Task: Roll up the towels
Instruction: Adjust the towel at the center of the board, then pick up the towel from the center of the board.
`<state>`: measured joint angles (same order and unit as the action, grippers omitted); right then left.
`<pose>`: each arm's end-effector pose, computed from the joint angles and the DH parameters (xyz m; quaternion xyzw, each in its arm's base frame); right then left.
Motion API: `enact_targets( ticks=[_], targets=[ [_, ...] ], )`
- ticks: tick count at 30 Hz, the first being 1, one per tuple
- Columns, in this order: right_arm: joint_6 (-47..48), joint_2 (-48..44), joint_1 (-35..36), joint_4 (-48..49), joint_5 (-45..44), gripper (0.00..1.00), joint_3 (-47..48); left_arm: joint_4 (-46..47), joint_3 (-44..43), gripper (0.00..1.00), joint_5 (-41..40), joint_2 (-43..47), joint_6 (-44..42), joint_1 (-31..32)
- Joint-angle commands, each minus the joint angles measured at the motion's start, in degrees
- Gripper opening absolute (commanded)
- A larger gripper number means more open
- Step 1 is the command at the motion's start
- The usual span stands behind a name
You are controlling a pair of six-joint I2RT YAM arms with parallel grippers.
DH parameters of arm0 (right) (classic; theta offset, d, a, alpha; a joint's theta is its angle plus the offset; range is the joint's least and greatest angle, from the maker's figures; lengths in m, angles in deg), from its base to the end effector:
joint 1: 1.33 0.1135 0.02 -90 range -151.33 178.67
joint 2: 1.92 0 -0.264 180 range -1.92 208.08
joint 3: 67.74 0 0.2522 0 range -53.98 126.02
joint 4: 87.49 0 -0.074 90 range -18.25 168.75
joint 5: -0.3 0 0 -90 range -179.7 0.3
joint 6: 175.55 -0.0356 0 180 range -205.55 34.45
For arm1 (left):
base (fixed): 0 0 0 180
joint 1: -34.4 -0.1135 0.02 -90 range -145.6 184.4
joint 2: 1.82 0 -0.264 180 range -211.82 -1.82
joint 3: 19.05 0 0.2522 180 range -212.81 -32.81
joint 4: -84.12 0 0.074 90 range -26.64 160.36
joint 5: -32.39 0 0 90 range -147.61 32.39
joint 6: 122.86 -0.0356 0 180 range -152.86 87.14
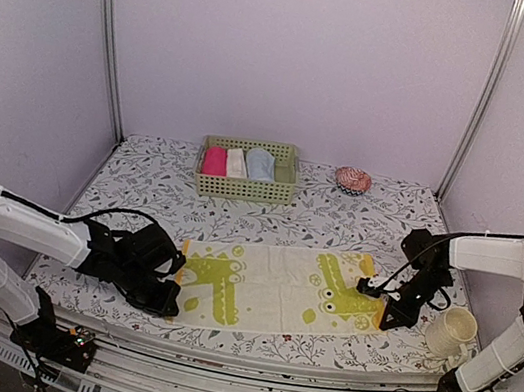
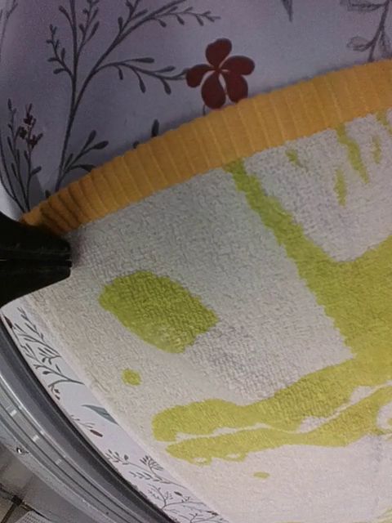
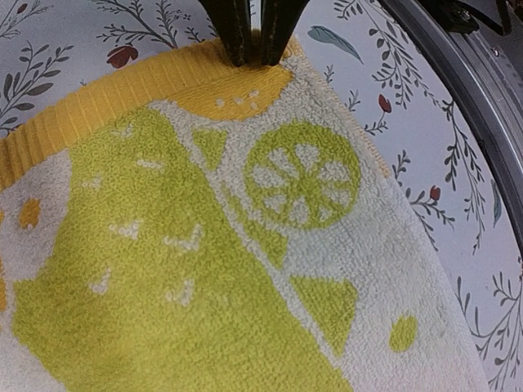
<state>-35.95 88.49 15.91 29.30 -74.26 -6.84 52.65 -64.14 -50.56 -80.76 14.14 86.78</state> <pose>0.2228 0.0791 0.1451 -0.5430 0.8286 0.1355 0.0148 0.1336 -0.1805 0.1328 0.0589 0.9734 -0.2015 0.0922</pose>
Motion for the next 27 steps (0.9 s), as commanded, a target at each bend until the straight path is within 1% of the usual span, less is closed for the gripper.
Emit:
enact_targets(
  ticks=[1, 2, 3, 4, 5, 6, 9, 10, 13, 16, 21, 27],
  targets=[
    [1.3, 0.4, 0.3, -6.1, 4.3, 0.14, 5.8, -10.5, -3.0, 0.0, -2.2, 0.0, -1.5, 1.0],
    [1.2, 0.0, 0.3, -7.4, 5.2, 0.17, 7.8, -11.3, -4.9, 0.01, -3.2, 0.2, -2.7, 0.9],
    [1.0, -0.4, 0.3, -8.5, 6.1, 0.18, 10.4, -12.3, -7.1, 0.03, -4.1, 0.5, -3.8, 0.8],
    [0.8, -0.8, 0.3, -9.5, 6.8, 0.22, 11.9, -13.0, -9.0, 0.07, -5.1, 0.7, -5.0, 0.5],
    [0.4, -1.0, 0.2, -9.9, 7.2, 0.24, 14.6, -13.3, -10.9, 0.12, -6.1, 0.8, -6.3, 0.1],
    [-0.1, -1.1, 0.1, -9.9, 7.5, 0.25, 16.6, -13.7, -12.8, 0.2, -6.8, 0.9, -7.5, -0.6],
    [-3.1, 0.5, -1.9, -8.8, 8.8, 0.27, 21.6, -14.0, -18.1, 0.32, -8.2, 0.7, -11.6, -4.3],
    [-4.6, 1.7, -3.1, -8.3, 9.3, 0.27, 24.6, -13.7, -19.3, 0.35, -8.5, 0.6, -12.9, -5.9],
    [-8.1, 7.2, -5.7, -7.4, 11.0, 0.26, 30.1, -10.6, -21.8, 0.39, -8.8, 0.3, -17.5, -10.6],
    [-12.0, 13.2, -7.2, -5.5, 12.6, 0.26, 33.8, -5.3, -21.8, 0.42, -8.7, -0.5, -20.1, -15.7],
    [-17.0, 23.4, -8.3, -3.1, 14.4, 0.25, 37.6, -0.3, -20.7, 0.41, -3.4, -4.6, -21.2, -23.6],
    [-20.2, 30.5, -8.9, -3.3, 17.6, 0.26, 41.2, 3.2, -18.8, 0.47, 3.2, -8.1, -22.2, -30.9]
  ],
)
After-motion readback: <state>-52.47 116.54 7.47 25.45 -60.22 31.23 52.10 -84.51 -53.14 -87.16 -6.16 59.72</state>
